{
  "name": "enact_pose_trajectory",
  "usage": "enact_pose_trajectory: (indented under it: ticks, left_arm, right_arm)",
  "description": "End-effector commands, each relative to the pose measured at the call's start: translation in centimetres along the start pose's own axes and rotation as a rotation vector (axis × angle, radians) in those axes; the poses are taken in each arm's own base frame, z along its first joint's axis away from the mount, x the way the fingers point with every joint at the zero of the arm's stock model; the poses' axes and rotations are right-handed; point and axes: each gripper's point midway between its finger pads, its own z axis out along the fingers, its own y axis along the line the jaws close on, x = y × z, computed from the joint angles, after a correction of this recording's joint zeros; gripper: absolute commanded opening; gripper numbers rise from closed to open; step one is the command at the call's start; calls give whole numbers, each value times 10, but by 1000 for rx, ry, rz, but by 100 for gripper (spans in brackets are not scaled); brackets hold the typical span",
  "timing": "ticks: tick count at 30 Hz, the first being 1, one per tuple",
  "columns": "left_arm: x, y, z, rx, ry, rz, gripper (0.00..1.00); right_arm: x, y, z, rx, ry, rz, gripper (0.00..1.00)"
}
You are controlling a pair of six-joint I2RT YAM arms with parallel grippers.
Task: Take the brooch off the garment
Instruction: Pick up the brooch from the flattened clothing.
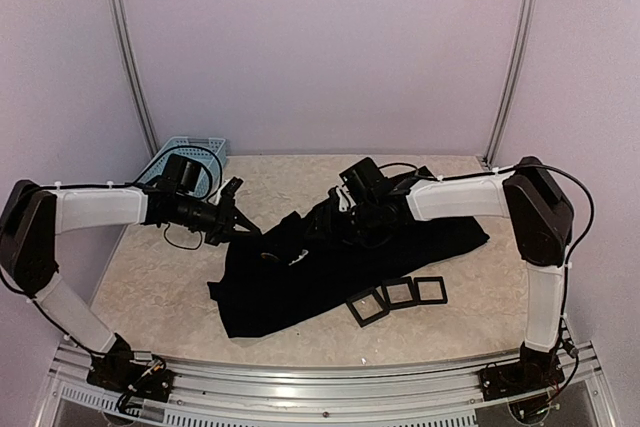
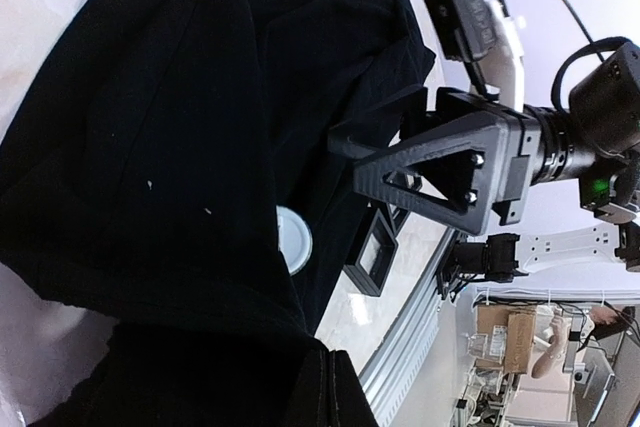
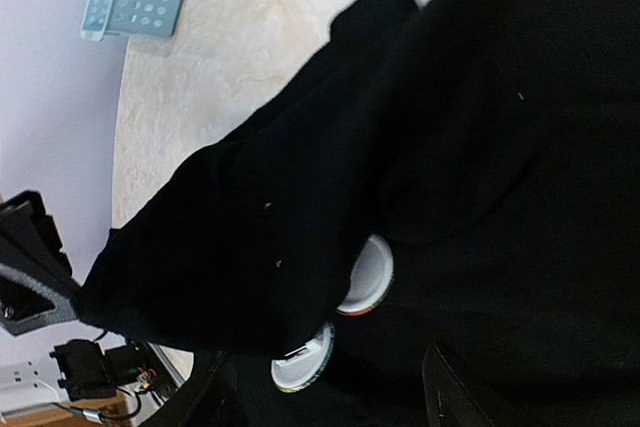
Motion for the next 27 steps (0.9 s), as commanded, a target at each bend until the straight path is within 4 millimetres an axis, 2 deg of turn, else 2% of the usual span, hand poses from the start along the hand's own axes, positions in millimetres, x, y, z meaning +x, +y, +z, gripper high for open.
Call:
enact_pose_trajectory:
  ticks: [1, 5, 9, 17, 27]
  left_arm:
    - [11, -3, -3, -15, 1, -11, 0]
    - [15, -5, -4, -12, -2, -5, 0]
    - [20, -3, -2, -12, 12, -4, 0]
    - [18, -7, -1, -5, 7, 15, 0]
    - [18, -8, -3, 0, 3, 18, 0]
  right_arm:
    - [22, 13, 9, -53, 42, 167, 63]
    - [33, 22, 20, -66, 59, 170, 59]
    - [39, 26, 21, -62, 59, 169, 52]
    - [54, 17, 27, -13, 96, 209, 42]
    - [61, 6, 32, 40, 121, 239, 37]
